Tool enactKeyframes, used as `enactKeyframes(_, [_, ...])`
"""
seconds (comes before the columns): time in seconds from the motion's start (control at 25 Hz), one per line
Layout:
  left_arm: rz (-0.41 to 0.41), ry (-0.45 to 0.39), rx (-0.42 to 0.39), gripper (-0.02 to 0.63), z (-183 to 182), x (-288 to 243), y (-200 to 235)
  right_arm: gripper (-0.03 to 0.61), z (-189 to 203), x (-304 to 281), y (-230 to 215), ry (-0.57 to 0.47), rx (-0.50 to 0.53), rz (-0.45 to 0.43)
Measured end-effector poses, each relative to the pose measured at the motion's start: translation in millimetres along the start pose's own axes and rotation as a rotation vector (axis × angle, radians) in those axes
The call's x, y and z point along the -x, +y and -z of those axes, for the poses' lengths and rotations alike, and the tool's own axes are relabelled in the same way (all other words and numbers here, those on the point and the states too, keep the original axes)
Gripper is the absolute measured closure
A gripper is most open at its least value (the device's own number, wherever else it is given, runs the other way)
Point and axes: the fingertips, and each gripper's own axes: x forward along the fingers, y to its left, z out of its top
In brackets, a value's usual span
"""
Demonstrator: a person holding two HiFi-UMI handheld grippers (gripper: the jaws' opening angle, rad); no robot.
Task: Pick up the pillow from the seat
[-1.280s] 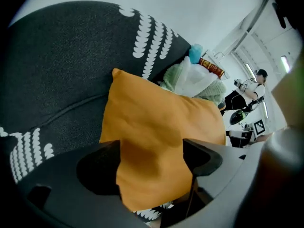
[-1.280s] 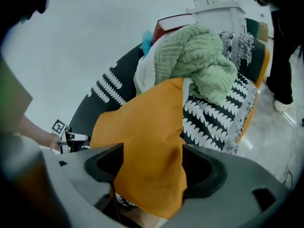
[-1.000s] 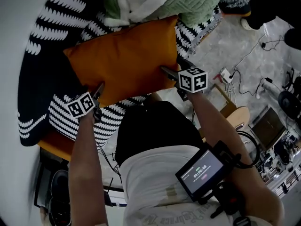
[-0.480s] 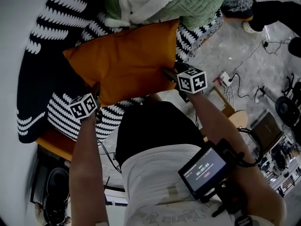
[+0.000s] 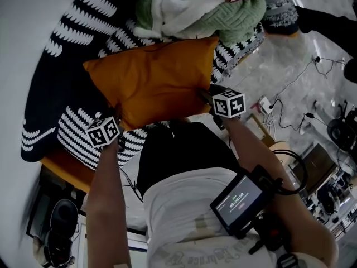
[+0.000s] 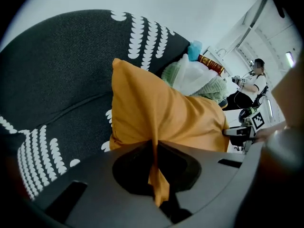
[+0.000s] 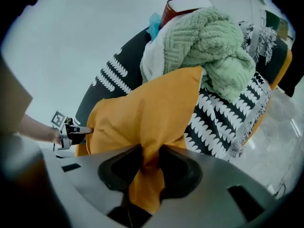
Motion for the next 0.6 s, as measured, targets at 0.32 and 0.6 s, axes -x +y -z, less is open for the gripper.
enactKeyframes(0.32, [0.016,-0.007,0.04,0.595,28.9,19.5,-13.3,0.448,9.3,19.2,3.6,0.031,0.017,0.01])
enactKeyframes(0.6, [0.046,-0.077,0.071,0.595,42.7,47.4,-24.5,0.448,-3.4,39.6,18.9,0.028,0.11,0.0])
